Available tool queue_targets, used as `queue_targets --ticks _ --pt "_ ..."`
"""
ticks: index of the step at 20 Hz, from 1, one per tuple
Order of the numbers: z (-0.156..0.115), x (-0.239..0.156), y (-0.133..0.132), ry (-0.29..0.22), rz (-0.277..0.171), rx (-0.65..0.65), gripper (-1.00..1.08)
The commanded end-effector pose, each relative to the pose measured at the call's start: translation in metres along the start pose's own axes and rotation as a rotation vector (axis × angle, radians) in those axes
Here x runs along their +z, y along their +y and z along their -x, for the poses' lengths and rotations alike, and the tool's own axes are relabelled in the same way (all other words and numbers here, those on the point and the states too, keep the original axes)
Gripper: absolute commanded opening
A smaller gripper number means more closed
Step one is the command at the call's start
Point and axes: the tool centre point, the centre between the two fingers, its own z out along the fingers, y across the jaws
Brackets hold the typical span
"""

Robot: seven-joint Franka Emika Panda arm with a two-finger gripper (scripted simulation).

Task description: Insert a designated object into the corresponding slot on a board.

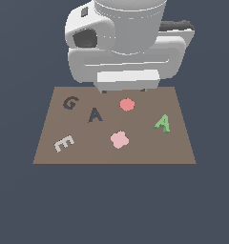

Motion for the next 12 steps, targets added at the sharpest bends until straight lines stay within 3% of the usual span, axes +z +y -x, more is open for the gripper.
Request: queue_targets --ticks 1,12 --pt "0.0 0.0 0.0 0.0 0.0 0.0 1.0" --pt "0.001 0.014 -0.016 -0.002 0.002 0.051 1.0"
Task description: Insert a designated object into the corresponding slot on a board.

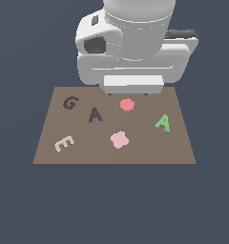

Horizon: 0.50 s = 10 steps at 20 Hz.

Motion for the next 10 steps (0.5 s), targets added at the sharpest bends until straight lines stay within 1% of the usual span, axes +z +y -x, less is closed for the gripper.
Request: queue_targets --ticks 1,6,10 --pt "0.001 0.006 -0.007 -0.001 0.001 0.021 1.0" --pt "0.002 0.024 -0.026 -0.004 0.003 0.082 1.0" --pt "0.002 0.042 -0.047 -0.006 0.006 0.147 1.0"
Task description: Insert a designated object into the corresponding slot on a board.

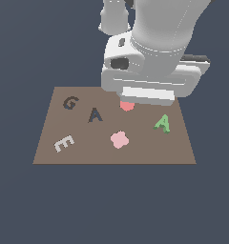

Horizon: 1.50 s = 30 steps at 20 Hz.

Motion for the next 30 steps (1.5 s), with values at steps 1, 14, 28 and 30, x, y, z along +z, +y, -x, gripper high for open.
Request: queue_targets --ticks 1,14,28,30 --pt "0.001 0.013 -0.014 -0.002 0.002 0.043 1.0" --pt "-0.004 0.07 -0.077 -0.01 0.009 0.243 1.0" --pt "-0.009 0.087 -0.093 -0.013 0.01 0.295 1.0" --pt "-0.009 0.091 -0.093 -0.013 0.01 0.295 1.0"
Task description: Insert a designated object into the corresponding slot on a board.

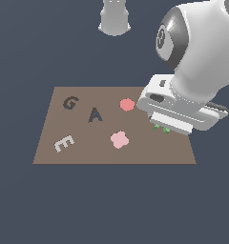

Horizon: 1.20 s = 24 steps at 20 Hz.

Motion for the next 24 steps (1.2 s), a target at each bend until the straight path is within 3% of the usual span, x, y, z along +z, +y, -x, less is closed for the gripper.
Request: queue_targets --ticks 1,6,7,24 --pt "0.0 0.007 0.0 -0.001 0.001 0.001 1.0" --pt "0.0 0.017 0.0 -0.001 0.001 0.003 1.0" --pt "0.0 0.017 0.0 -0.001 0.001 0.003 -1.0" --pt "0.0 0.014 0.001 -0.001 0.001 0.001 -1.0"
